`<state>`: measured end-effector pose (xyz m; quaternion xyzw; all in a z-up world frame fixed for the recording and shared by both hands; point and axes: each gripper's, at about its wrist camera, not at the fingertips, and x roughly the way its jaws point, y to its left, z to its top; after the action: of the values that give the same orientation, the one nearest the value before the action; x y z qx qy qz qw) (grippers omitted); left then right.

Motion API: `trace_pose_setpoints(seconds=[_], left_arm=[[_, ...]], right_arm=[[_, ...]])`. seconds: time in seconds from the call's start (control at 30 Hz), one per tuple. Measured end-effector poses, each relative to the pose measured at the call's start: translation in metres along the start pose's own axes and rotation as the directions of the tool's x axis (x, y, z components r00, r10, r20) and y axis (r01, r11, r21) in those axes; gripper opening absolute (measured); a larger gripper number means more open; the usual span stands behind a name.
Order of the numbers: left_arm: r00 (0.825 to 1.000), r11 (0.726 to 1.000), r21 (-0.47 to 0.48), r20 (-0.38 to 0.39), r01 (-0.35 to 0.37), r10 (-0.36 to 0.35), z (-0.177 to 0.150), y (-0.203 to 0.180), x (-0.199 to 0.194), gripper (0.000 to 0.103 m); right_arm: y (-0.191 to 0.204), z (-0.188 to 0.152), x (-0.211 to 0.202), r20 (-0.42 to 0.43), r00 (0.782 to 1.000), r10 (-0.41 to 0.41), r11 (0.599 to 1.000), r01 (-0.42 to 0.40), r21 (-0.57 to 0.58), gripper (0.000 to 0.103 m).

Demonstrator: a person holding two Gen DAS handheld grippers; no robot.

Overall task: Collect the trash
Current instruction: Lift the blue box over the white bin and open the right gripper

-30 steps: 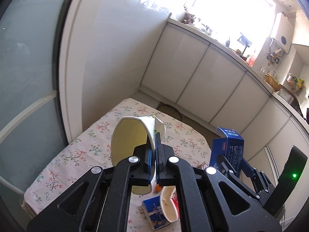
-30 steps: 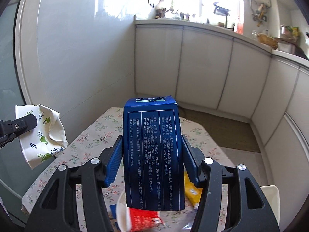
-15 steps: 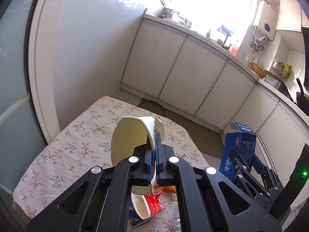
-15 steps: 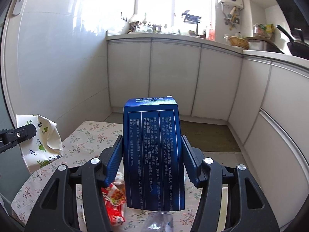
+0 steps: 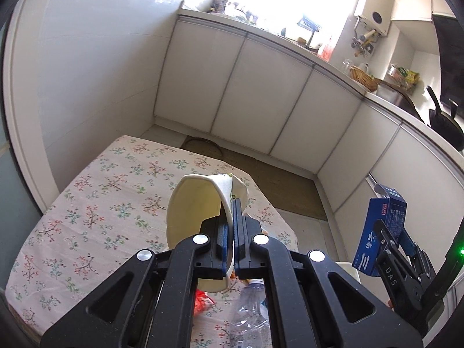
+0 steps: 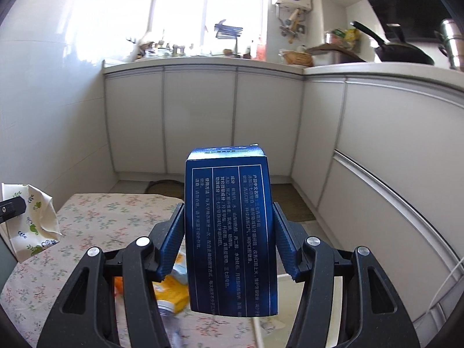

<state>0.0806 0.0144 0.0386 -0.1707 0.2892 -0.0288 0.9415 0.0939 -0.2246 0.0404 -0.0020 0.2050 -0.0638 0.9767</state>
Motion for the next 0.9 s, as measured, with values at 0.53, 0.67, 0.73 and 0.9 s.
trace_pose_setpoints(seconds=[0.53, 0.67, 0.73, 0.9], left_arm=[[0.994, 0.991, 0.104, -0.082, 0.08, -0.071, -0.031, -0.063, 0.037, 0.002], [0.99, 0.986, 0.125, -0.107, 0.11, -0.097, -0.039, -0.079, 0.045, 0.002], [0.986, 0.981, 0.138, -0.122, 0.133, -0.117, -0.044, -0.091, 0.049, 0.002], [0.969, 0.967, 0.15, -0.169, 0.207, -0.181, -0.053, -0.12, 0.058, 0.002]], right_arm=[[-0.092, -0.031, 0.021, -0.13, 0.974, -0.184, 0.978, 0.194, 0.074, 0.057], [-0.106, -0.042, 0.026, -0.186, 0.961, -0.204, 0.973, 0.219, 0.066, 0.059], [-0.115, -0.046, 0.026, -0.205, 0.956, -0.209, 0.971, 0.228, 0.075, 0.06], [-0.141, -0.05, 0.018, -0.199, 0.953, -0.23, 0.96, 0.255, 0.114, 0.072]])
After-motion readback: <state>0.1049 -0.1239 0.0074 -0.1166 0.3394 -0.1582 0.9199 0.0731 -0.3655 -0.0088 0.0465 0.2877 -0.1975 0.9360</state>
